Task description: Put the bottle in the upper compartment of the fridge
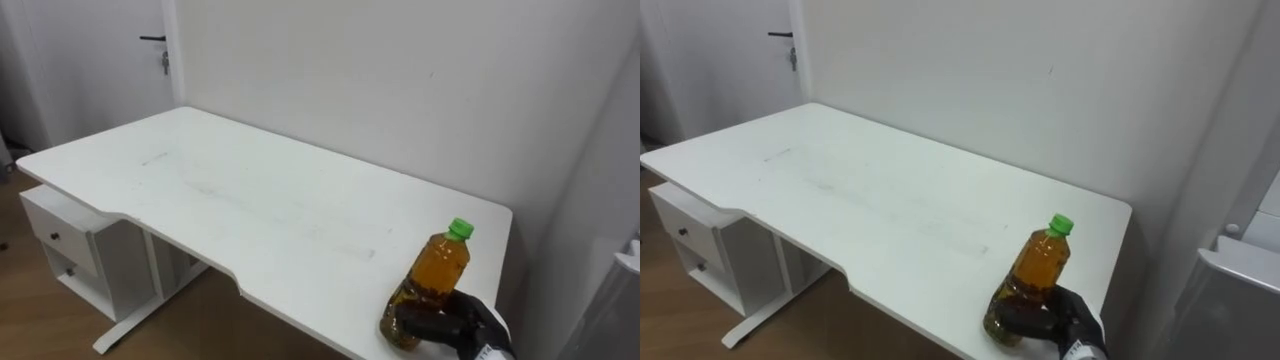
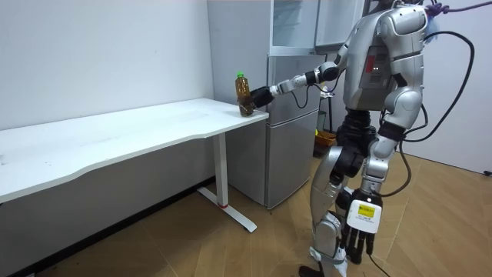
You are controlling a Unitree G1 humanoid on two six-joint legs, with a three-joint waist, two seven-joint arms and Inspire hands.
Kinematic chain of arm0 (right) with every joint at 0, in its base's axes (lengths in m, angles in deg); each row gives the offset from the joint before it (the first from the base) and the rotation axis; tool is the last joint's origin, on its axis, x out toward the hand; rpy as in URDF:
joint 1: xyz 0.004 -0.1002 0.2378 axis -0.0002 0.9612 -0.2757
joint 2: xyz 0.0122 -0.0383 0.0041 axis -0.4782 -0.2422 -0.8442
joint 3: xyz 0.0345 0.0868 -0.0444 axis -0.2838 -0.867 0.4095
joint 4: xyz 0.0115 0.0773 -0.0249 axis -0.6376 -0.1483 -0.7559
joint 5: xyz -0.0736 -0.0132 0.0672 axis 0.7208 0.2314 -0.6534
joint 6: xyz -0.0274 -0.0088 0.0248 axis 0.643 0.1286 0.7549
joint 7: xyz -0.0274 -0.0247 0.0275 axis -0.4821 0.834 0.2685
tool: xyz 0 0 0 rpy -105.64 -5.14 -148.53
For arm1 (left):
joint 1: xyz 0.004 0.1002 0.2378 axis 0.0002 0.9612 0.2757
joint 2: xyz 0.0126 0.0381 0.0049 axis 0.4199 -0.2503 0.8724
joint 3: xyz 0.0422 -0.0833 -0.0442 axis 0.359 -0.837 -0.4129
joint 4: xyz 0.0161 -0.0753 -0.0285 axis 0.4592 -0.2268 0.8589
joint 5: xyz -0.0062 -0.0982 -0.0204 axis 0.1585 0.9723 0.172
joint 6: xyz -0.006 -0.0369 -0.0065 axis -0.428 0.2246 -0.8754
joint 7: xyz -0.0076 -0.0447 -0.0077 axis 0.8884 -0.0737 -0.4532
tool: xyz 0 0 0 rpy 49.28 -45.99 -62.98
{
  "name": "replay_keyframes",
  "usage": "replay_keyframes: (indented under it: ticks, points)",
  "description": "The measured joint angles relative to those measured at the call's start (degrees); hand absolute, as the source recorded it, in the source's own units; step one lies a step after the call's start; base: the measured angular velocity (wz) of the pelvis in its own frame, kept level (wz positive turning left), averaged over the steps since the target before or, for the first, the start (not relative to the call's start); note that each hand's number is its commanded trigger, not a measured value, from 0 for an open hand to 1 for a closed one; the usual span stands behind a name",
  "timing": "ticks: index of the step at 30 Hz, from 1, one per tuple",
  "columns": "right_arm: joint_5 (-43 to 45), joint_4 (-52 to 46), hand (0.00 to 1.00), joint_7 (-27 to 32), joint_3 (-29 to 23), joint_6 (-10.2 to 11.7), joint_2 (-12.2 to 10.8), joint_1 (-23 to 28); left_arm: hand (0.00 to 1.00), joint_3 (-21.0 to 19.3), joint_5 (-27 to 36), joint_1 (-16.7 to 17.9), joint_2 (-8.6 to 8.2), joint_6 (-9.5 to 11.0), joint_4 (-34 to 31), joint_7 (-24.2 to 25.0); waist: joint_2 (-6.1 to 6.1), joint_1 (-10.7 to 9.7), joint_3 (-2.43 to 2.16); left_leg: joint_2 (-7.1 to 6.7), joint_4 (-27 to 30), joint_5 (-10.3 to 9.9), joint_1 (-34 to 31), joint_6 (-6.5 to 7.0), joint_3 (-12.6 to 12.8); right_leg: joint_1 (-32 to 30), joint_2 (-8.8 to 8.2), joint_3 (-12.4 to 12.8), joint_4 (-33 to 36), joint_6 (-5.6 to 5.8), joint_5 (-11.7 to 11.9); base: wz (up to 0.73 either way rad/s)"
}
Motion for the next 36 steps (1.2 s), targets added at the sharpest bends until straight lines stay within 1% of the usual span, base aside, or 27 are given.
replay_keyframes:
  ticks: [10,12,16,18,22,25,27,28,29,31,32,34,36]
  points:
    - [-2.25,1.17,1.00,-0.05,-0.14,-0.02,-0.01,0.01,0.00,-0.02,0.02,-0.08,0.00,0.06,1.53,-0.02,0.02,-0.05,0.02,-0.07,-0.03,0.08,0.10,0.02,0.01,0.05,-0.08,-0.02,0.02,0.00,0.00,0.00]
    - [-2.23,1.17,1.00,0.31,-0.28,-0.53,0.00,0.00,0.00,-0.08,-0.01,-0.09,0.00,0.03,1.79,0.01,0.00,-0.03,0.02,-0.07,-0.04,0.08,-0.02,0.02,0.00,-0.10,-0.10,-0.02,0.02,0.01,-0.01,0.00]
    - [-1.58,-0.22,1.00,0.99,-1.31,-0.66,0.01,-0.01,0.00,-0.08,-0.02,-0.36,0.02,0.04,1.70,0.01,0.00,-0.08,-0.01,-0.06,-0.08,0.08,0.06,0.02,0.03,-0.15,-0.10,0.23,0.01,0.02,-0.01,0.00]
    - [-2.12,-2.07,1.00,2.30,-1.09,-0.76,-0.01,-0.01,0.00,0.08,-0.02,-0.62,-0.01,0.22,1.74,-0.02,-0.03,0.04,-0.03,-0.03,0.00,0.10,0.26,0.04,0.37,-0.13,-0.15,0.18,0.01,0.02,-0.01,-0.06]
    - [-1.94,-6.29,1.00,2.27,-0.97,-0.75,0.13,0.01,0.00,0.04,-0.03,-0.66,0.05,0.99,1.75,-0.92,-0.02,-0.30,-0.02,0.05,0.09,0.11,0.32,0.06,0.90,-0.18,-0.22,0.40,0.01,0.02,-0.01,-0.05]
    - [-1.08,-11.69,1.00,2.22,-0.98,-0.76,0.39,0.02,0.00,-0.05,-0.03,-0.68,0.18,1.35,1.72,-1.02,0.03,-0.72,-0.04,0.08,0.05,0.11,0.11,0.06,1.06,-0.54,-0.23,0.65,0.00,0.02,-0.01,-0.03]
    - [-0.94,-16.76,1.00,2.13,-0.96,-0.76,1.05,0.03,0.00,-0.02,0.01,-0.64,0.13,1.34,1.72,-1.01,0.17,-0.73,-0.14,0.08,-0.08,0.12,0.13,0.07,1.24,-0.72,-0.23,0.99,0.01,0.02,-0.01,-0.06]
    - [-0.92,-17.79,1.00,2.10,-0.94,-0.76,1.27,0.04,0.00,-0.01,0.01,-0.65,0.13,1.36,1.72,-1.01,0.20,-0.73,-0.16,0.08,-0.10,0.12,0.20,0.08,1.31,-0.72,-0.23,1.17,0.01,0.02,-0.01,-0.06]
    - [-0.55,-19.79,1.00,2.10,-0.92,-0.75,1.54,0.04,0.00,-0.01,0.00,-0.67,0.12,1.38,1.72,-1.01,0.24,-0.70,-0.27,0.11,-0.16,0.12,0.27,0.08,1.47,-0.76,-0.23,1.50,0.01,0.02,-0.01,-0.08]
    - [0.79,-22.06,1.00,1.54,-0.86,-0.66,1.62,0.04,0.00,-0.01,0.00,-0.98,0.08,1.39,1.69,-1.02,0.32,-1.32,-0.58,0.15,-0.16,0.14,0.34,0.11,1.83,-0.80,-0.26,1.88,0.01,0.02,-0.01,-0.04]
    - [1.68,-23.35,1.00,0.78,-0.70,-0.66,1.65,0.05,0.00,0.01,0.02,-0.85,0.11,1.41,1.69,-1.11,0.40,-2.12,-0.69,0.13,-0.19,0.19,0.37,0.19,1.86,-0.69,-0.31,1.92,0.02,0.02,-0.01,0.00]
    - [2.48,-25.58,1.00,0.02,-0.09,-0.67,1.82,0.15,0.00,0.07,0.43,-0.96,0.29,1.51,1.69,-1.86,0.40,-3.36,-0.70,0.15,-0.18,0.19,0.37,0.19,1.94,-0.69,-0.31,2.04,0.03,0.02,-0.01,-0.05]
    - [3.30,-28.20,1.00,-1.17,0.33,-0.67,2.51,0.23,0.00,0.10,1.06,-1.43,0.41,2.28,1.77,-2.49,0.42,-4.15,-0.69,0.24,-0.18,0.19,0.50,0.20,2.63,-0.98,-0.30,3.12,0.05,0.01,-0.01,-0.17]
